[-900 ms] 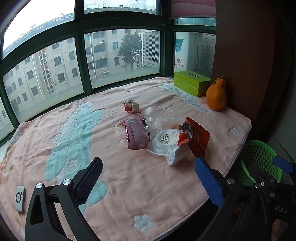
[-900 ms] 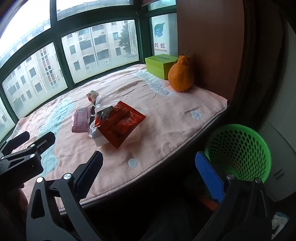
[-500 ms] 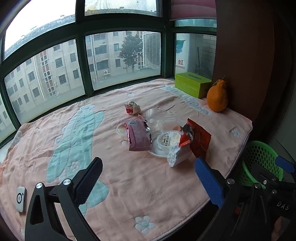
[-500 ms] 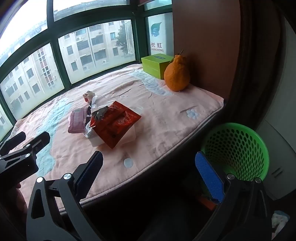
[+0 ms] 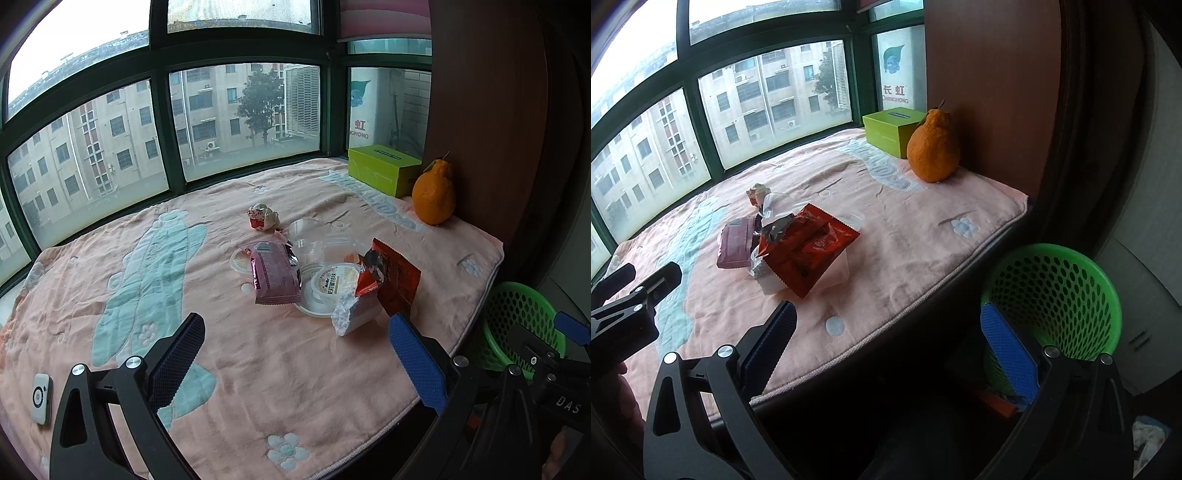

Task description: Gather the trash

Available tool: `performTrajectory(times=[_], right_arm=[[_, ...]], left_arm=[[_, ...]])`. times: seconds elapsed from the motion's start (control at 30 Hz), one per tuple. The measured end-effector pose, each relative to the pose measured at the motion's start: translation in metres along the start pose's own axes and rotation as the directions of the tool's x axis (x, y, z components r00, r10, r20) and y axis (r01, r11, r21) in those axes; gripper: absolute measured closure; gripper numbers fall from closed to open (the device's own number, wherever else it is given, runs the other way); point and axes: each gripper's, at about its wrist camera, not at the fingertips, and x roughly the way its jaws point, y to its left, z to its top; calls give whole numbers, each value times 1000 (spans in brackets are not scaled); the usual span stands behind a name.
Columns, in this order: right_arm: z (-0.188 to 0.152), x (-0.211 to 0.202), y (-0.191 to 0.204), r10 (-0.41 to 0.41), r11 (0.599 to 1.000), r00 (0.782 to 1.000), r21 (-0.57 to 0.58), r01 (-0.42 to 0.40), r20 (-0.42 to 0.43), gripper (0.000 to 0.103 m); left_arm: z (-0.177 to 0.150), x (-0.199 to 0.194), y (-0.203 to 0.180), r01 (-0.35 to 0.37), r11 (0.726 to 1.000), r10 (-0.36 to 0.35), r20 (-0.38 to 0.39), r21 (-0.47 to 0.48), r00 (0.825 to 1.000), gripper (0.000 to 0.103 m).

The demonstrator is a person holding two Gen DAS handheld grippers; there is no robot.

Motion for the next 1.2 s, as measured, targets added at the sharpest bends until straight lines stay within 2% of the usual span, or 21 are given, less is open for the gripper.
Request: performTrajectory(times=[1.2], right_arm=[[0, 3, -2, -13, 1000, 1000, 5, 13, -7, 4]], left_arm=[[-2, 5, -6, -1, 1000, 1, 6, 10, 1000, 7]])
